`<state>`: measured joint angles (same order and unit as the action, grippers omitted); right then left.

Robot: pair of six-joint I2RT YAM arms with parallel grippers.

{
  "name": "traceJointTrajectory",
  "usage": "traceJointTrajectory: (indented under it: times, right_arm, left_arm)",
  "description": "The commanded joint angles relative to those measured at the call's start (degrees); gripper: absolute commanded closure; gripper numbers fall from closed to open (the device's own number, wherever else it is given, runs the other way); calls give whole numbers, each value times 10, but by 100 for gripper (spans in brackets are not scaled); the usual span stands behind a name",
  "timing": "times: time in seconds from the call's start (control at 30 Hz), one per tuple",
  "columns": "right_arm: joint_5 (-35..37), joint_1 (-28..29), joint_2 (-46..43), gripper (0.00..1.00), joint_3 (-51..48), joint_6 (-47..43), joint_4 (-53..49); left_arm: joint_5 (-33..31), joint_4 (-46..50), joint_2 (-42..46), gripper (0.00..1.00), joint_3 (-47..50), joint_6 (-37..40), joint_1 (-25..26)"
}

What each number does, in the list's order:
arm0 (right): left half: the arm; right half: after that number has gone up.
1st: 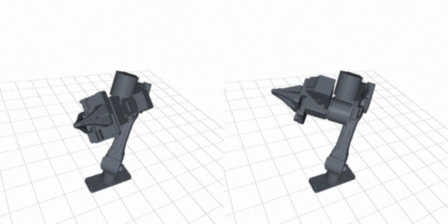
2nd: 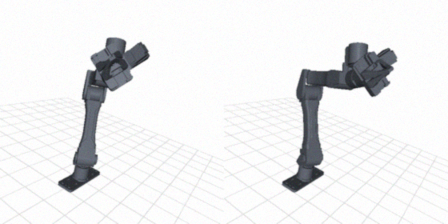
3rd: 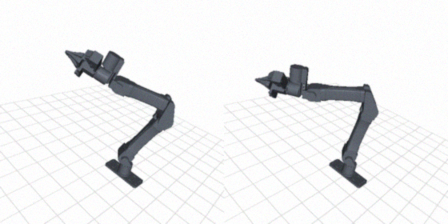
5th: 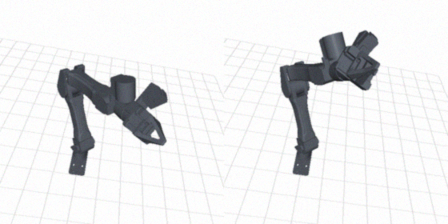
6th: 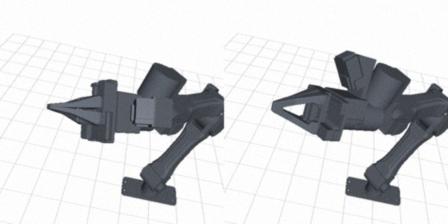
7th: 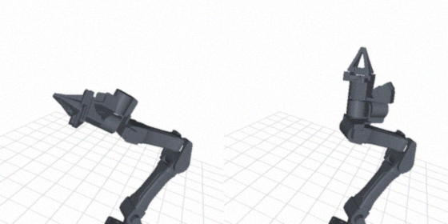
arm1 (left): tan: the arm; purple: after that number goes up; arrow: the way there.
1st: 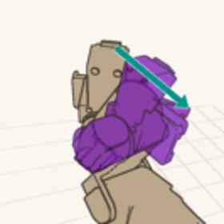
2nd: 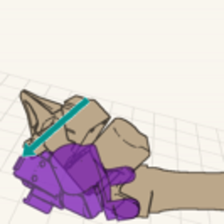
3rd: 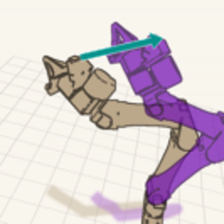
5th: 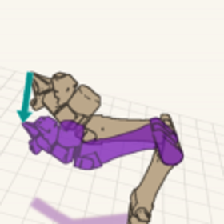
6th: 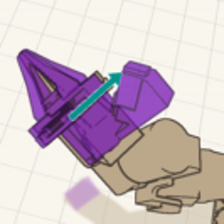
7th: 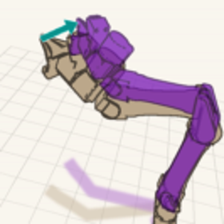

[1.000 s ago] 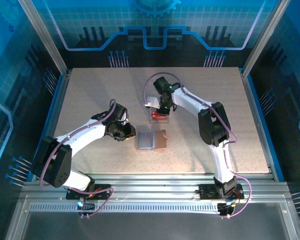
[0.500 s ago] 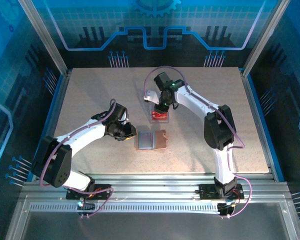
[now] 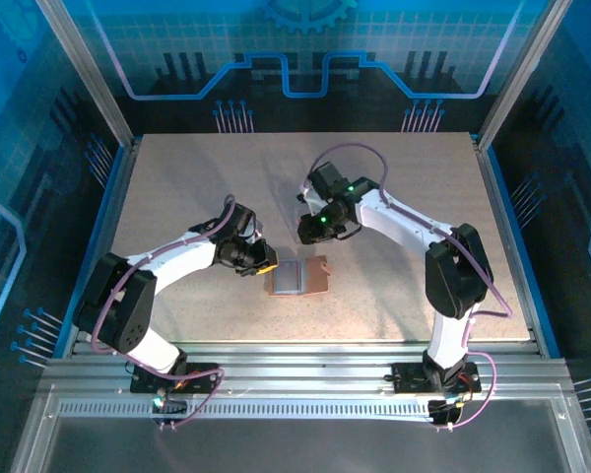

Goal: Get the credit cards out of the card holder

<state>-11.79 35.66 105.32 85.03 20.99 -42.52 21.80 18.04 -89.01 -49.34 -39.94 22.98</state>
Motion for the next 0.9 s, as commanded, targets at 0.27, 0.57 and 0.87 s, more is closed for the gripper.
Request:
traceJointTrajectory:
  times: [0.27, 0.57, 0.87]
  right_arm:
    - [-111, 34, -45, 78, -126, 247, 164]
    - [-124, 43, -46, 77, -150, 270, 199]
    - [-116, 68, -15, 77, -196, 293, 241]
  left_arm:
    - [29, -71, 13, 84, 50, -43, -4]
    - [8, -89, 89, 84, 126, -45, -4]
    - [2, -125, 100, 83, 139, -73, -4]
